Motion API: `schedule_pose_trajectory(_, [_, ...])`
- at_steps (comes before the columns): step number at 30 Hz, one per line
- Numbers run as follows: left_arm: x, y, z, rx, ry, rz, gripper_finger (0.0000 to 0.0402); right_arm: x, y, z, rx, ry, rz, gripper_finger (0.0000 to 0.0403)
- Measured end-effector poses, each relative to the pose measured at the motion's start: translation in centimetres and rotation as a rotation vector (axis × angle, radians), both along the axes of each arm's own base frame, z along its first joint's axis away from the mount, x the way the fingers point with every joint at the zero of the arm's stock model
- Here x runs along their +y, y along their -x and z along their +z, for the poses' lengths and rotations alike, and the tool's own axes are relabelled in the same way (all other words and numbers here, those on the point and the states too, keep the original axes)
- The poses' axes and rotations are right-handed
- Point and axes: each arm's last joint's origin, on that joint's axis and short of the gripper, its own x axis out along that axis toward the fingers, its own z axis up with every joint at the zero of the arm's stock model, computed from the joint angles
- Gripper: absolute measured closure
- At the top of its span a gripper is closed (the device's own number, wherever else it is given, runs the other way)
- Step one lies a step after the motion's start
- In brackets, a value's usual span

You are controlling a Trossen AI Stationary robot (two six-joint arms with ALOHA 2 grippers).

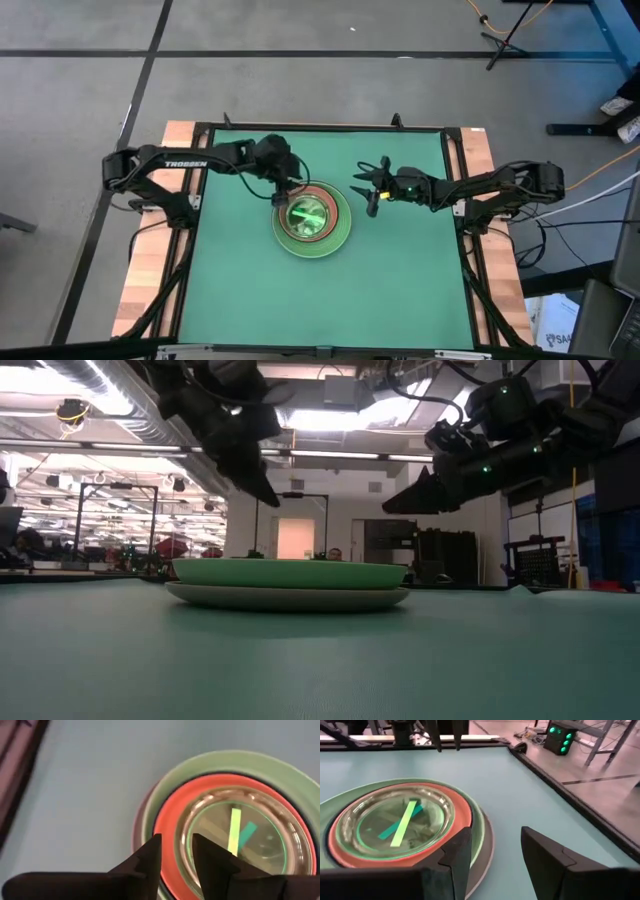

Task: Stack plastic plates
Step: Return to Home Position

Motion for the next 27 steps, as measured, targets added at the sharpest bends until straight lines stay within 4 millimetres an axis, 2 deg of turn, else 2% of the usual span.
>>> schedule_pose_trajectory(6, [0.6,1.0,1.3,-0.116,-0.056,0.015,0.0303,-0.4,0.2,0.6,-0.023,0.017,-0.032,0.0237])
schedule_pose_trajectory(11, [0.7,2.8,0.4,-0.194,-0.07,0.059,0.0303,-1.4,0.5,0.7,-0.016,0.002,-0.056,0.0237])
schedule_pose_trajectory(16, [0.0,4.4,-0.2,-0.304,-0.097,0.048,0.0303,-2.1,0.7,0.7,-0.018,-0.005,-0.064,0.0237])
schedule_pose_trajectory(27, [-1.5,7.7,-2.0,-0.507,-0.089,0.06,0.0303,-2.2,0.8,0.8,-0.024,0.006,-0.09,0.0237])
